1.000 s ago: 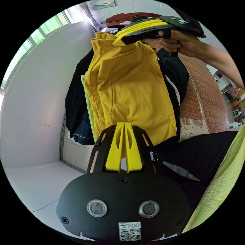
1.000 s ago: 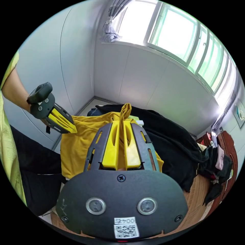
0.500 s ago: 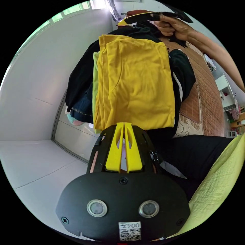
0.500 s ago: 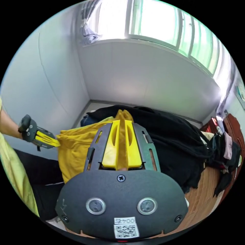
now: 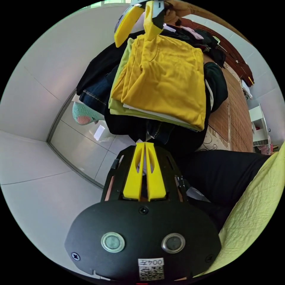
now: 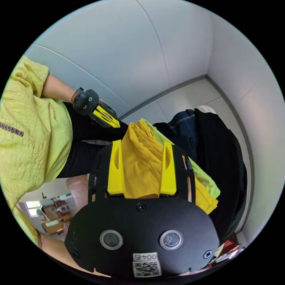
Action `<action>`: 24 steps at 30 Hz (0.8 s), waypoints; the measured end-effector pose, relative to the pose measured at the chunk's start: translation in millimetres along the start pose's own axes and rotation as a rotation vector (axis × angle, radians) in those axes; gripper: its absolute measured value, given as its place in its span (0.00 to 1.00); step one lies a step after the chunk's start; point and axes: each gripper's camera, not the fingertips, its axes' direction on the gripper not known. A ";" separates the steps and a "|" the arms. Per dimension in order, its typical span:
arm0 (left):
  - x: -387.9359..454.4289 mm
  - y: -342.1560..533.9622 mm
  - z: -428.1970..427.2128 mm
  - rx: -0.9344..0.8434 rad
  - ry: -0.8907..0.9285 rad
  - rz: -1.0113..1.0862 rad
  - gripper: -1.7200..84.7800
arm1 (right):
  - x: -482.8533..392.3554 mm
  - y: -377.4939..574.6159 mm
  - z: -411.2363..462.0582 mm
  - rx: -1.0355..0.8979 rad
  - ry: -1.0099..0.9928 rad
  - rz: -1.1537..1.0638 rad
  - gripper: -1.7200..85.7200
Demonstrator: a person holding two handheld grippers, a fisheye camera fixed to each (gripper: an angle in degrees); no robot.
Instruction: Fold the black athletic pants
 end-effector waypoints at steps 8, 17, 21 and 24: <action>-6.8 38.2 24.5 -0.014 -0.041 0.105 0.07 | 63.6 -113.1 102.4 -0.456 -0.176 -0.263 0.28; -15.7 62.8 52.2 -0.022 0.088 0.084 0.17 | 105.1 -130.1 227.6 -0.750 -0.505 -0.278 0.30; -9.7 63.4 54.8 0.006 0.139 0.104 0.18 | 98.1 -113.1 249.3 -0.737 -0.487 -0.311 0.25; -1.2 59.0 51.1 0.043 0.167 0.132 0.21 | 82.1 -94.5 238.0 -0.625 -0.357 -0.367 0.19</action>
